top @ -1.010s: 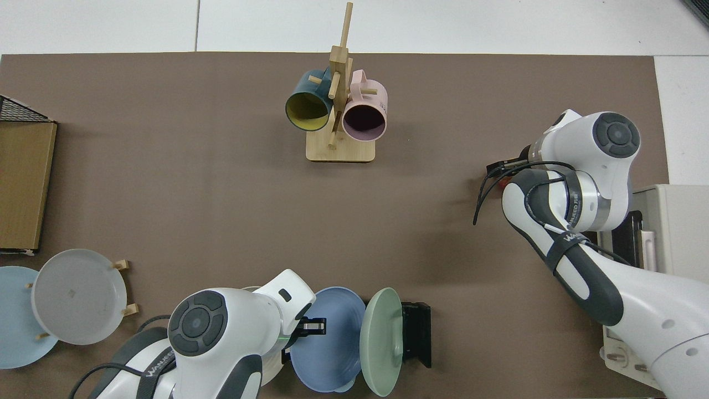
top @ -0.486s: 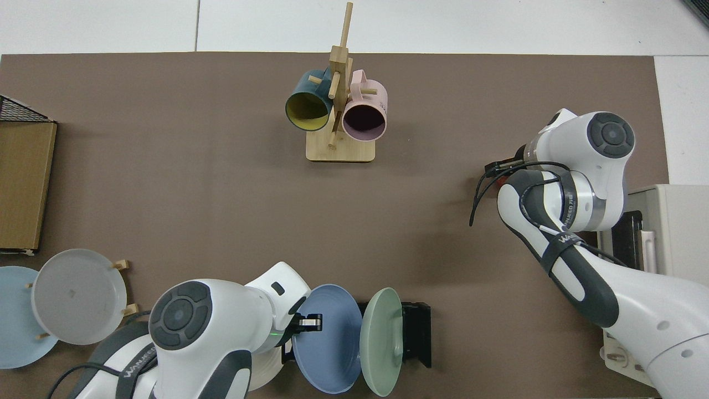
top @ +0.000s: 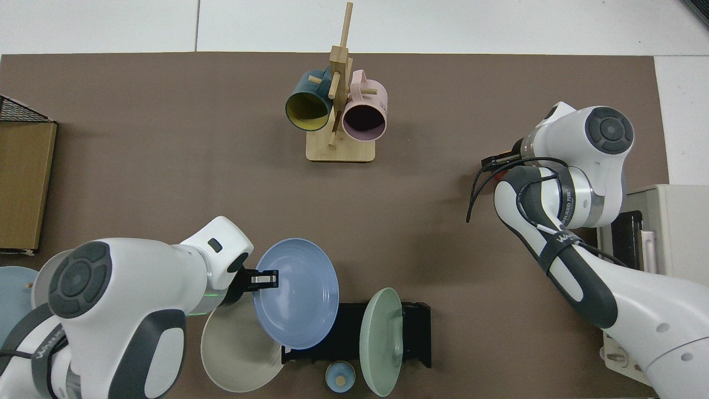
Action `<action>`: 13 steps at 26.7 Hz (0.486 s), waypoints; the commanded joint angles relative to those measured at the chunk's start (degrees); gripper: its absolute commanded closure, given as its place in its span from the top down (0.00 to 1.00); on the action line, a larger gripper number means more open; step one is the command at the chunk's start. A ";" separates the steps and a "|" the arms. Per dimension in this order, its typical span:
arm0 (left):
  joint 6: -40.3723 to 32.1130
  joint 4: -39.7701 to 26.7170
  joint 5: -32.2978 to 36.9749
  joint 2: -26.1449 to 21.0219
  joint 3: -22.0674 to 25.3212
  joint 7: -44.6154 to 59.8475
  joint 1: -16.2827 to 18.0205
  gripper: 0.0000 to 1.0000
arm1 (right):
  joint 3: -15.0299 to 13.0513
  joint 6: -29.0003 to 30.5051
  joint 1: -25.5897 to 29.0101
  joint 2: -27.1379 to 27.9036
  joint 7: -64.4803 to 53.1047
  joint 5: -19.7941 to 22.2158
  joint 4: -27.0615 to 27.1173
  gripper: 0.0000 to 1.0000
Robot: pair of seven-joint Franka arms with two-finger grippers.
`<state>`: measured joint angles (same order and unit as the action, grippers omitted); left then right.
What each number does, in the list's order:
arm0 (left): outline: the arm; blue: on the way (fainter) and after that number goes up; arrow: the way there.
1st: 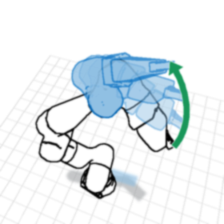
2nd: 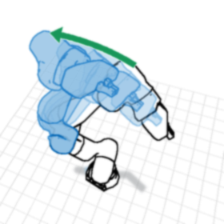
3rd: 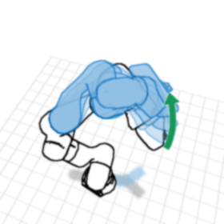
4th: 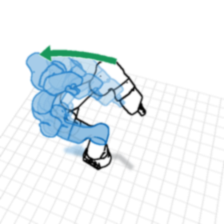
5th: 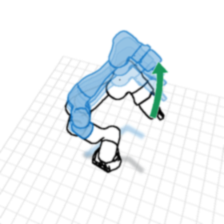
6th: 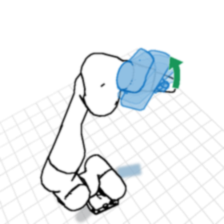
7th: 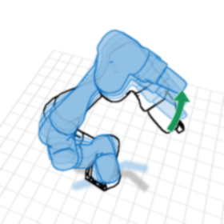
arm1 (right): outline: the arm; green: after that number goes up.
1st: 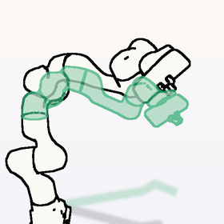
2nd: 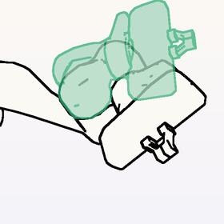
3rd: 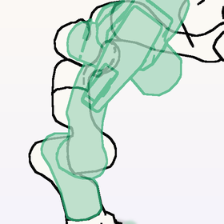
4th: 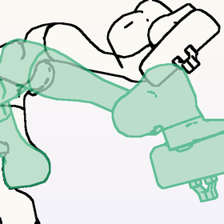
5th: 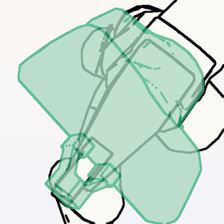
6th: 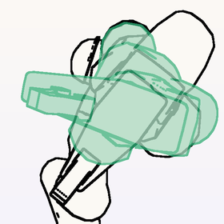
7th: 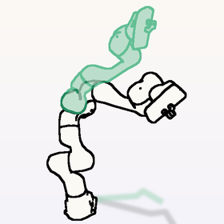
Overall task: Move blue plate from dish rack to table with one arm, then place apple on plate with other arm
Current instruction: 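Carry the blue plate away from the rack and lower it onto the table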
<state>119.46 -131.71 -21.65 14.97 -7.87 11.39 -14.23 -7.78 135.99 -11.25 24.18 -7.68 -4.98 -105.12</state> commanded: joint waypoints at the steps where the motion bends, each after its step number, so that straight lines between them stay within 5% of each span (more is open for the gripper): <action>1: 5.34 2.68 -0.67 -3.89 -0.30 -5.14 3.50 0.00 | -0.13 -3.01 0.44 -0.80 -2.34 -0.56 2.81 0.00; 13: 8.15 8.66 -17.28 -17.60 -1.35 -24.91 10.54 0.00 | -0.21 -4.51 0.44 -3.18 -2.43 0.32 3.34 0.00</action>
<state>126.86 -127.20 -34.14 4.41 -7.90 -6.75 -6.37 -8.21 132.83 -11.11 22.02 -8.30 -4.90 -101.68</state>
